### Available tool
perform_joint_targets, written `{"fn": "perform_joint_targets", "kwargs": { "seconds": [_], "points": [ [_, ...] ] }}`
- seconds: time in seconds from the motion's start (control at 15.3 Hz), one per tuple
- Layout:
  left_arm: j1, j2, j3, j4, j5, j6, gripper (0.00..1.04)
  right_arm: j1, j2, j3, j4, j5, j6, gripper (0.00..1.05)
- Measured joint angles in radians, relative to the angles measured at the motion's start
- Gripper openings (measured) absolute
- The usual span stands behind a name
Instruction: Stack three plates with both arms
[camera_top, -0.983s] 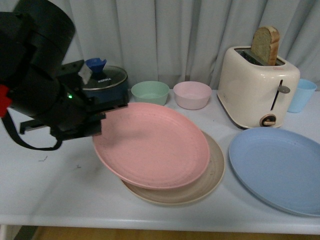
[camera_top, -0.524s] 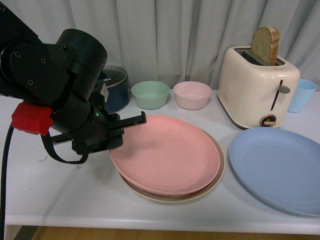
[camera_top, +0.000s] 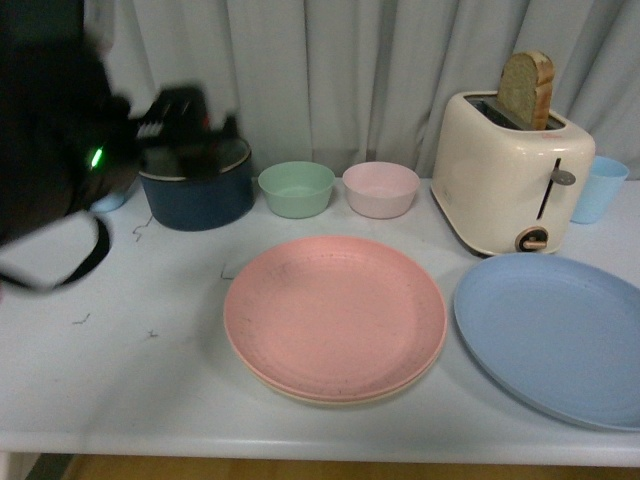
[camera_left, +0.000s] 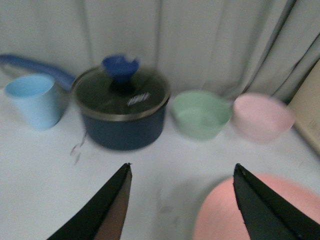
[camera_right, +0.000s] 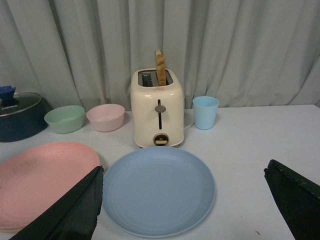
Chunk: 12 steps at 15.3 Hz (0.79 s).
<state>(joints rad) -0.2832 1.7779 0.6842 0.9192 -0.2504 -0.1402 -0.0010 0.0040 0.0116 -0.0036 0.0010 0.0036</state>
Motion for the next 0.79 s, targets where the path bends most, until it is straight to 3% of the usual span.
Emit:
{"fn": "perform_joint_targets", "kwargs": {
  "seconds": [0.2, 0.79],
  "points": [
    [0.037, -0.015, -0.154, 0.156, 0.005, 0.07, 0.48, 0.001, 0.0, 0.0, 0.0, 0.0, 0.0, 0.98],
    [0.092, -0.197, -0.25, 0.274, 0.039, 0.111, 0.23, 0.001, 0.0, 0.0, -0.001, -0.001, 0.0, 0.98]
  ]
}}
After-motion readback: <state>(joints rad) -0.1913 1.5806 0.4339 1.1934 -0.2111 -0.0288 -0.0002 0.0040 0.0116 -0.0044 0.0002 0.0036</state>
